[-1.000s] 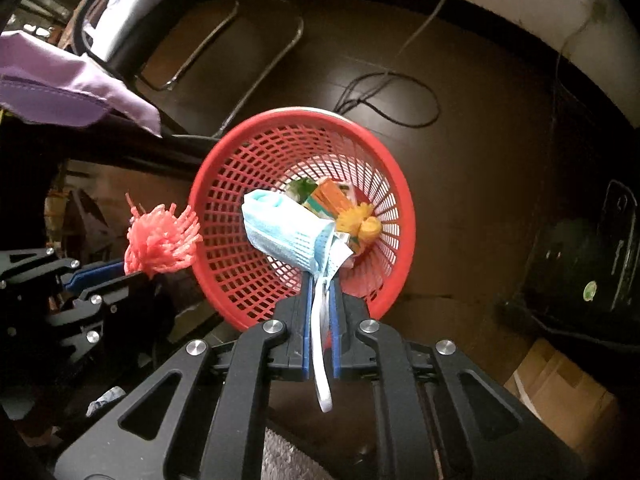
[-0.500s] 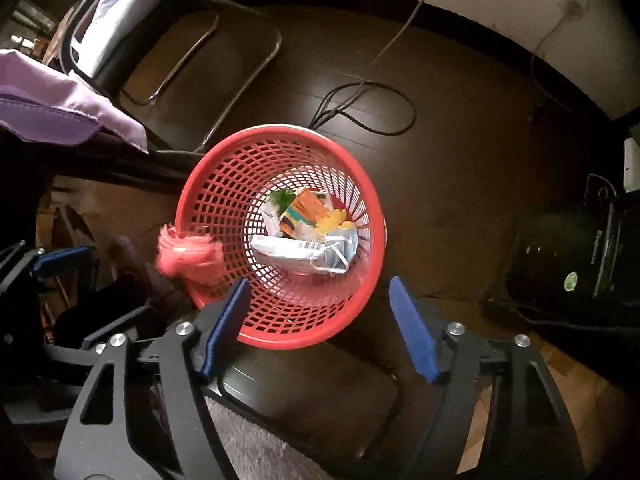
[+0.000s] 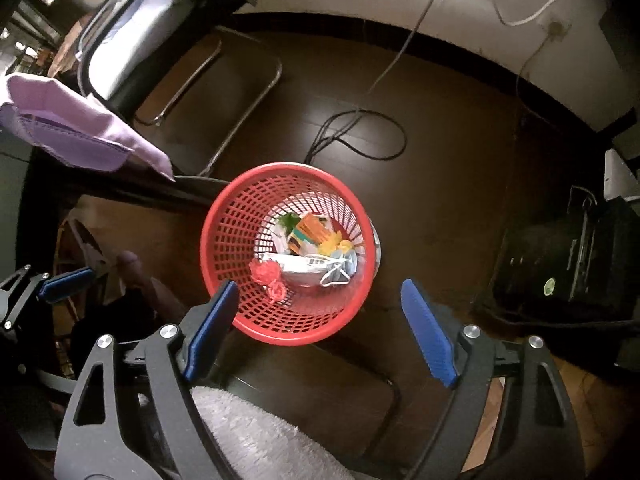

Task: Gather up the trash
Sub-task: 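Raise both tools back over the table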

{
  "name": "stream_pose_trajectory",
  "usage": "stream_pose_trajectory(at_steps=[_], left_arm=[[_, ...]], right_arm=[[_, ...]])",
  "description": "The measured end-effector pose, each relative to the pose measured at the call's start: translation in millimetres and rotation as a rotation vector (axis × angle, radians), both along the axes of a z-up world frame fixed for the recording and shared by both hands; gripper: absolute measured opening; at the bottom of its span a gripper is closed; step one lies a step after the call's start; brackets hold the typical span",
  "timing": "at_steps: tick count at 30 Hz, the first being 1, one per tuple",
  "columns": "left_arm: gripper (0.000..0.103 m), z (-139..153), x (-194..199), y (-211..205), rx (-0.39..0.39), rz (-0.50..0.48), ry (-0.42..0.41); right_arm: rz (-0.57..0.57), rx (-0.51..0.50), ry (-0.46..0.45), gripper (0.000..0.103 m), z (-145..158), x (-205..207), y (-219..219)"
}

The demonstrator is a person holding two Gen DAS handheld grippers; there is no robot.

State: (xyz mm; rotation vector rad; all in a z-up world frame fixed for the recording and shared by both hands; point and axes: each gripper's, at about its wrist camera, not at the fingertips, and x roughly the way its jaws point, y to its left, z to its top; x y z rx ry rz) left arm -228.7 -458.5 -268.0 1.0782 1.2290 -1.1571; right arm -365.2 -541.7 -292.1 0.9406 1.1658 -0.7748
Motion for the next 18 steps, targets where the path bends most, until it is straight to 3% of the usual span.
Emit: stream_pose_trajectory(at_steps=[13,18], left_arm=[[0.091,63.6,8.4,26.2,-0.136,0.009,0.026],[0.091,105.8,5.3,42.5,-0.237,-0.002,0.031]], right_arm=[[0.036,-0.197,-0.003,0.081,81.6,18.1,14.5],[0.03,-0.291,-0.04,0.081,122.5,26.3,22.6]])
